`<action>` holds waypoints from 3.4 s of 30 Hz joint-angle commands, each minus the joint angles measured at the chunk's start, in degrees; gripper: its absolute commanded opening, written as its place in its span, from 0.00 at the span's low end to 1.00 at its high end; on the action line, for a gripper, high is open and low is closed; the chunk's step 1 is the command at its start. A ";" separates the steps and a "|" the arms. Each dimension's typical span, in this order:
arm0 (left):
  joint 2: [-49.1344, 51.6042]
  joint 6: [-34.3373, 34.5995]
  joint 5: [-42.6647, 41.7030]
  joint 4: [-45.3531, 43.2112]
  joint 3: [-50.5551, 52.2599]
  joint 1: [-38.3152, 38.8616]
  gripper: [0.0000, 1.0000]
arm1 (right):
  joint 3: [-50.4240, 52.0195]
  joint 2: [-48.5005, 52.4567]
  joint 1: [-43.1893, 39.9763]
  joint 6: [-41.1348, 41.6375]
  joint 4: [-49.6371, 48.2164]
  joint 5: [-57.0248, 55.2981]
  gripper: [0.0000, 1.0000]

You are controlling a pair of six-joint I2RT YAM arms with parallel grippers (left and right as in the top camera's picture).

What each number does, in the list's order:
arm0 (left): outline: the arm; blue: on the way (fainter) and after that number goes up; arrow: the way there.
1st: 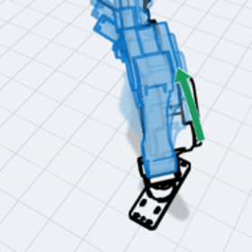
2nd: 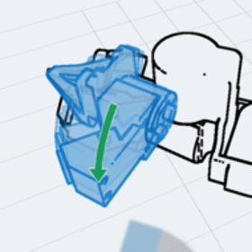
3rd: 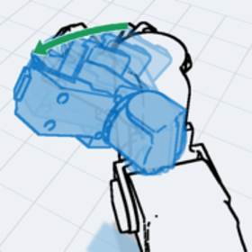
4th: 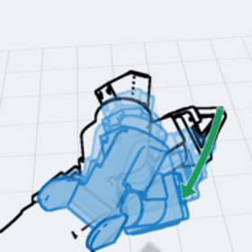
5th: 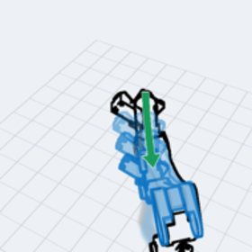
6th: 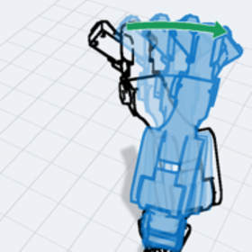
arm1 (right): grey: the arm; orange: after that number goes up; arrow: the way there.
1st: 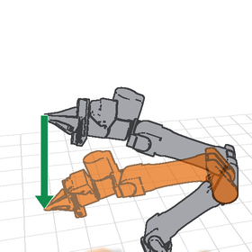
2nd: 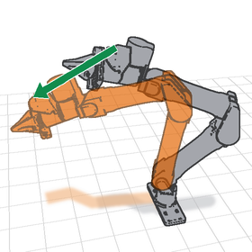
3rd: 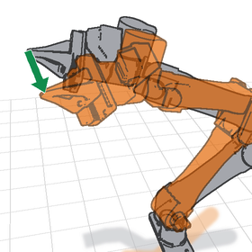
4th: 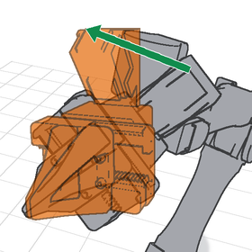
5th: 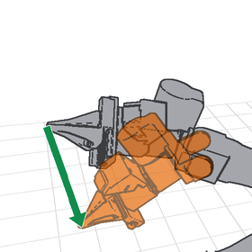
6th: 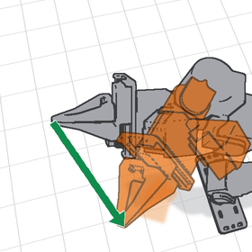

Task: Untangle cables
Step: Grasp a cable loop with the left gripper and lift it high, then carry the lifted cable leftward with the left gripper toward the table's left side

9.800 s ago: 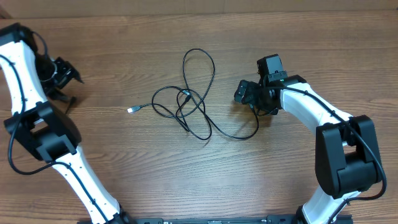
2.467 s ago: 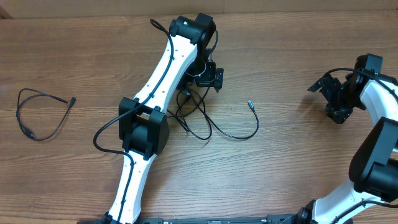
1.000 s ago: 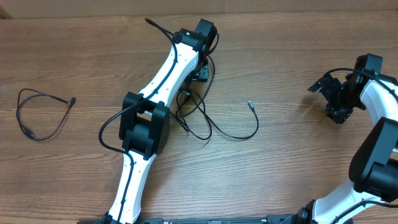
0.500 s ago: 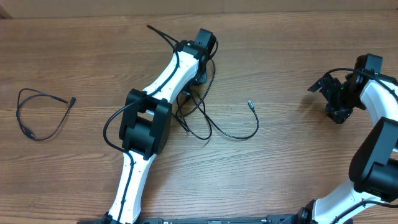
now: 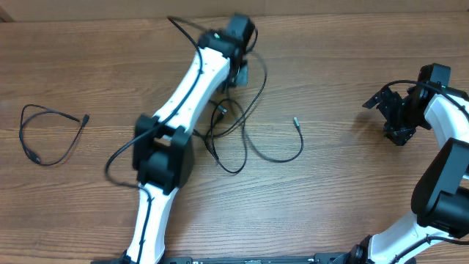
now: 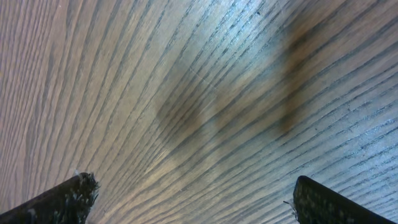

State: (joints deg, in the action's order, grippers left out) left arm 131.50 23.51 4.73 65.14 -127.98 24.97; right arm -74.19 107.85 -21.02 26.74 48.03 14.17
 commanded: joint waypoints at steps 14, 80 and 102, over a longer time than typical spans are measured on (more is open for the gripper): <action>-34.32 -1.25 -12.44 -10.67 -5.29 -0.31 0.04 | -0.87 -1.07 -0.11 -0.37 -0.17 0.04 1.00; -19.61 20.90 13.60 12.02 -5.25 -43.23 0.04 | -0.87 -1.07 -0.11 -0.37 -0.20 0.04 1.00; -4.15 21.03 11.69 23.32 -5.25 -53.46 0.04 | -0.87 -1.07 -0.11 -0.37 -0.17 0.04 1.00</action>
State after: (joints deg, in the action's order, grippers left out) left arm 126.13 44.66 18.33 88.33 -132.51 -28.34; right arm -74.19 107.85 -21.02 26.74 48.03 14.20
